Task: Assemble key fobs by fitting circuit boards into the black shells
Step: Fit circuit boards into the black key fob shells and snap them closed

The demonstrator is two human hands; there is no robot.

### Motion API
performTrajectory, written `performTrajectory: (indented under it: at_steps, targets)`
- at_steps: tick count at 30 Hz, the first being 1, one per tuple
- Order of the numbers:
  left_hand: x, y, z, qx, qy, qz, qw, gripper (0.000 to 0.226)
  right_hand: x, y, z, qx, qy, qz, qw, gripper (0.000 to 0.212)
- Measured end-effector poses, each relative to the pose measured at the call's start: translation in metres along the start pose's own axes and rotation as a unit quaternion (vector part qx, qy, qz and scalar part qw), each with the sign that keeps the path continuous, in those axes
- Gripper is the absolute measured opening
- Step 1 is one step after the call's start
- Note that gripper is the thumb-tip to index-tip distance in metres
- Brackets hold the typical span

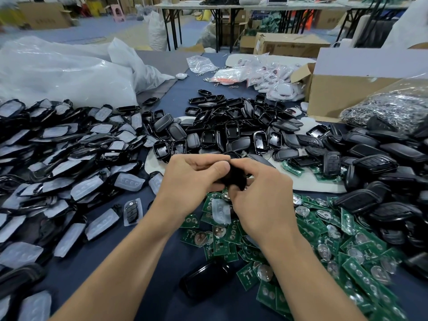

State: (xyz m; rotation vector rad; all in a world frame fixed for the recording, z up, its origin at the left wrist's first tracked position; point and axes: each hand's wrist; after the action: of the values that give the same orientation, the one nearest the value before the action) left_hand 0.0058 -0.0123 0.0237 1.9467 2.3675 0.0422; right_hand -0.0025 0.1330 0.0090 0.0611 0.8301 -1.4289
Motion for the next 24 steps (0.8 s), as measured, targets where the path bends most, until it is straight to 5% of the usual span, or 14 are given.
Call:
performTrajectory:
  at_steps: [4,9,24]
  targets:
    - [0.005,-0.002,0.002,0.006,-0.006,-0.051,0.999,0.034,0.003,0.000,0.001,-0.021,0.015,0.006,1.000,0.052]
    - [0.000,-0.005,0.000,0.012,0.014,-0.060,0.998,0.037,-0.002,-0.010,-0.006,0.071,-0.169,-0.005,0.983,0.023]
    - [-0.003,-0.003,0.002,0.056,-0.021,-0.014,0.998,0.029,-0.007,-0.011,-0.006,0.111,-0.252,0.002,0.961,0.023]
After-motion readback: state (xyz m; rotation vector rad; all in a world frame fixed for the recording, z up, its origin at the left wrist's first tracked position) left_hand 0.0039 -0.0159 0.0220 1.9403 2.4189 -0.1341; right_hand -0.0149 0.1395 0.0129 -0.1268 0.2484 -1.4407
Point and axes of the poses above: each hand's wrist, its own y-axis away from the middle knuckle, its own x-axis out of the palm, z = x × y, and after that the axes turned 8 degrees about -x, right-handed
